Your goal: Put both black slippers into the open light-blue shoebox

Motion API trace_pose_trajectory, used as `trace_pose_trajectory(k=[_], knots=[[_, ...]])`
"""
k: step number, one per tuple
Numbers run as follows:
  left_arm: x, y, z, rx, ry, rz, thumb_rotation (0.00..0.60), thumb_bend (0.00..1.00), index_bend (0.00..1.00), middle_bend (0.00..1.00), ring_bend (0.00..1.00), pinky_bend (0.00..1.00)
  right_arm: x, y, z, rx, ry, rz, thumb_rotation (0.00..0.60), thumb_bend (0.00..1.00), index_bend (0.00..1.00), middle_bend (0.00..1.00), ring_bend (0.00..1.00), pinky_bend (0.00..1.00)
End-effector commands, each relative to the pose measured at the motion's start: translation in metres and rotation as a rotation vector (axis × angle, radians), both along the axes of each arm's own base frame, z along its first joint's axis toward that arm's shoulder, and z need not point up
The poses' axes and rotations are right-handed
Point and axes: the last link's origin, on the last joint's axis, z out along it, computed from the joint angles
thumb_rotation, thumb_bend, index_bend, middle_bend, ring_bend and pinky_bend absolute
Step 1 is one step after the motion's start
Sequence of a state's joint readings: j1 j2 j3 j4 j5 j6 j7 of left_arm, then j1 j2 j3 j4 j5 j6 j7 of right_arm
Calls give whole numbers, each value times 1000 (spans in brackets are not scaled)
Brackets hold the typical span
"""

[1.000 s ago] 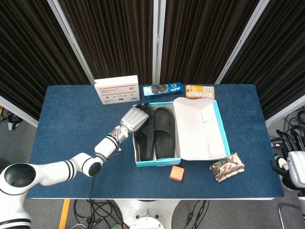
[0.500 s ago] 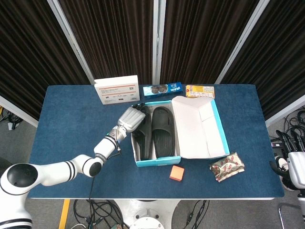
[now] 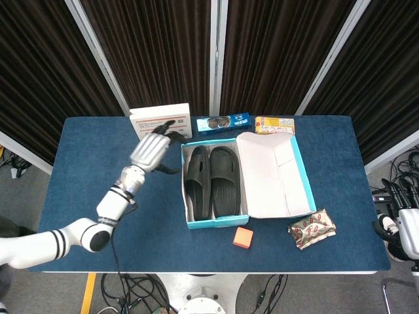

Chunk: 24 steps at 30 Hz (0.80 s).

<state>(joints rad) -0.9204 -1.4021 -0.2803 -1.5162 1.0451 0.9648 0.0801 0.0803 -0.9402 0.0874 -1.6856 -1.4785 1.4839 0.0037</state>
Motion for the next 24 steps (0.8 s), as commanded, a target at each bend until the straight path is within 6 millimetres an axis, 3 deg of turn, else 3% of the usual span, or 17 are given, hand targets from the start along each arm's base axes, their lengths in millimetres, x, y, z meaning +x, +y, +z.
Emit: trace_pose_trajectory(k=[1,8,12,17,24], knots=[[-41,-12,40,91,-55,64,600,0,340,313,51,169,-5,0,1,-2,-14,-12,600,136,49,153,0,138],[-144,-55,81,243,53,216,600,0,340,313,60,171,-11,0,-4,14,-39,-18,600,225,49,154,0,138],[-185,-84,92,306,139,273,600,0,340,313,104,172,-12,1,-12,39,-35,-19,600,228,49,152,0,134],[-215,-128,99,389,213,313,600,0,340,312,103,172,-11,5,-20,45,-38,-4,600,233,50,148,0,115],[-225,-175,101,421,230,360,600,0,339,311,103,171,-6,11,-27,46,-41,6,600,232,50,148,0,107]])
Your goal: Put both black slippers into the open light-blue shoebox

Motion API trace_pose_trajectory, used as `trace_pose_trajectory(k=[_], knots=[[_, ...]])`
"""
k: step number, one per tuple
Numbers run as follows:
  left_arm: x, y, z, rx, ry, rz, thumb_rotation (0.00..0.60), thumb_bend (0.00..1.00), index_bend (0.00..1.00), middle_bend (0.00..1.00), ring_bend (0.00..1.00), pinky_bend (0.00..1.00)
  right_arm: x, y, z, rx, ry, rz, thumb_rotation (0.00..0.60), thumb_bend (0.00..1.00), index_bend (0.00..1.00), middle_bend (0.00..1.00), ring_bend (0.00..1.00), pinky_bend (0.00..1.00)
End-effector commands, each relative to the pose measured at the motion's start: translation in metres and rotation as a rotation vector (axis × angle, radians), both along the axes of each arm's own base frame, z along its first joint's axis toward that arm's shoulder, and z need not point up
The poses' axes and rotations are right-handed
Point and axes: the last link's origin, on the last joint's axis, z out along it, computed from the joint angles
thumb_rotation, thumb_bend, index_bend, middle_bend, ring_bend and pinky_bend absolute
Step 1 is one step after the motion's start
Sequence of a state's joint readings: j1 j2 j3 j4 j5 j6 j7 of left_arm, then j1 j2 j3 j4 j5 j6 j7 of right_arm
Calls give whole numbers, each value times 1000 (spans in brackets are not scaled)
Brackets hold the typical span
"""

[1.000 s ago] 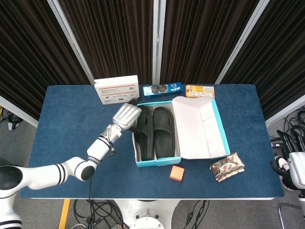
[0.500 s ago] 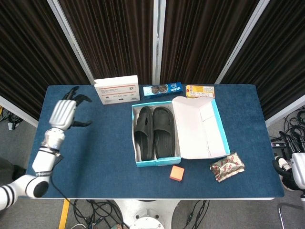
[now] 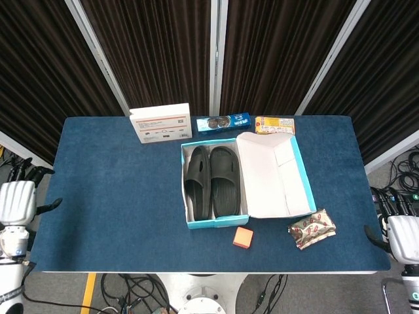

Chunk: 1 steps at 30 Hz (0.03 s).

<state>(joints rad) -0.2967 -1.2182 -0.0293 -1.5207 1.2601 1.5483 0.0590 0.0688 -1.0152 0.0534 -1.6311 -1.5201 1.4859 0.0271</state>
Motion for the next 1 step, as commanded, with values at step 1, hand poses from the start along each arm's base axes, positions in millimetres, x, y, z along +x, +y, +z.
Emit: trace_pose_trajectory(k=[1], knots=[[0,-21,-3,-10,1,13,600,0,339,312,104,171,2,2,-3,-1,-9,3,600,232,50,150,0,107]])
